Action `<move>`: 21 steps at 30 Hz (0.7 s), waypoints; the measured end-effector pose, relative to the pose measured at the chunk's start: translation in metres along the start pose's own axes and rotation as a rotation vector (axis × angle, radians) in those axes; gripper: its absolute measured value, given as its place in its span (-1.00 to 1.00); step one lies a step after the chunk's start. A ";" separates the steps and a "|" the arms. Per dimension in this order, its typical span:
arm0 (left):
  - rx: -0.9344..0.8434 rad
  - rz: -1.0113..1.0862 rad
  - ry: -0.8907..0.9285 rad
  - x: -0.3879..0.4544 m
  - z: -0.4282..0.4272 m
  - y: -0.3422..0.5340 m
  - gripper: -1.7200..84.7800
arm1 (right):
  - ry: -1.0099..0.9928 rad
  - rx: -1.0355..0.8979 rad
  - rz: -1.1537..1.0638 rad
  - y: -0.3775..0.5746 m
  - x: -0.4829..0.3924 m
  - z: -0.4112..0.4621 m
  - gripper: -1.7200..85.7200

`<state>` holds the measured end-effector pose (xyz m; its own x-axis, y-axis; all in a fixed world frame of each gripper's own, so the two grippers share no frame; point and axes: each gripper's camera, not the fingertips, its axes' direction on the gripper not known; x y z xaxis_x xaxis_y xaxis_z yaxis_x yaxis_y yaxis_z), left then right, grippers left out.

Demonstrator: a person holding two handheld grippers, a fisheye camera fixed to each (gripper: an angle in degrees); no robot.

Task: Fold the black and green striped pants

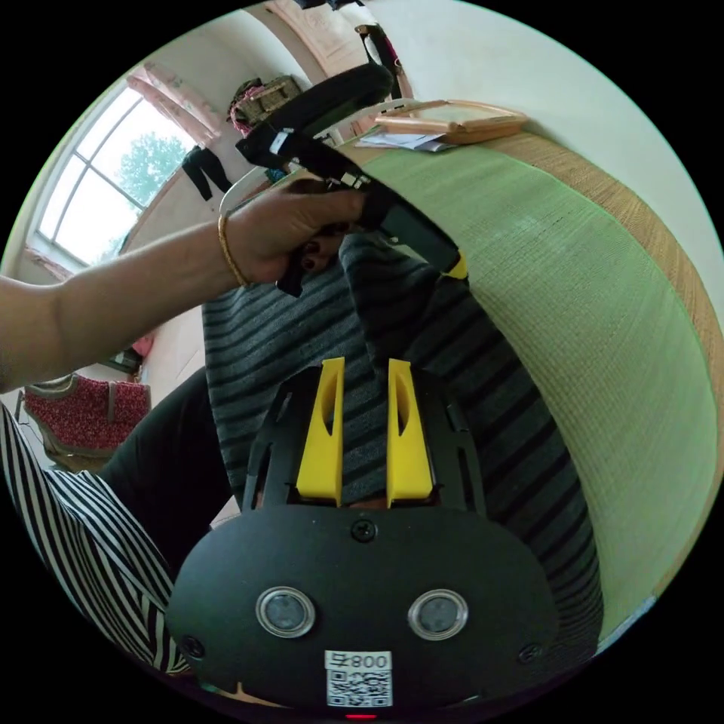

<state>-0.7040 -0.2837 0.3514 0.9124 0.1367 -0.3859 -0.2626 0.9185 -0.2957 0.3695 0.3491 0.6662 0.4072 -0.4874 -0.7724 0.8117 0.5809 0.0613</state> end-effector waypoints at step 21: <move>0.212 0.025 0.051 0.026 -0.018 0.098 -0.92 | -0.179 -0.151 -0.328 -0.110 0.086 -0.018 -0.78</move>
<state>-0.7114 -0.1968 0.2963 0.8878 0.1467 -0.4362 -0.2085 0.9732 -0.0970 0.3079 0.2550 0.5815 0.2138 -0.7611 -0.6123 0.8455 0.4582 -0.2743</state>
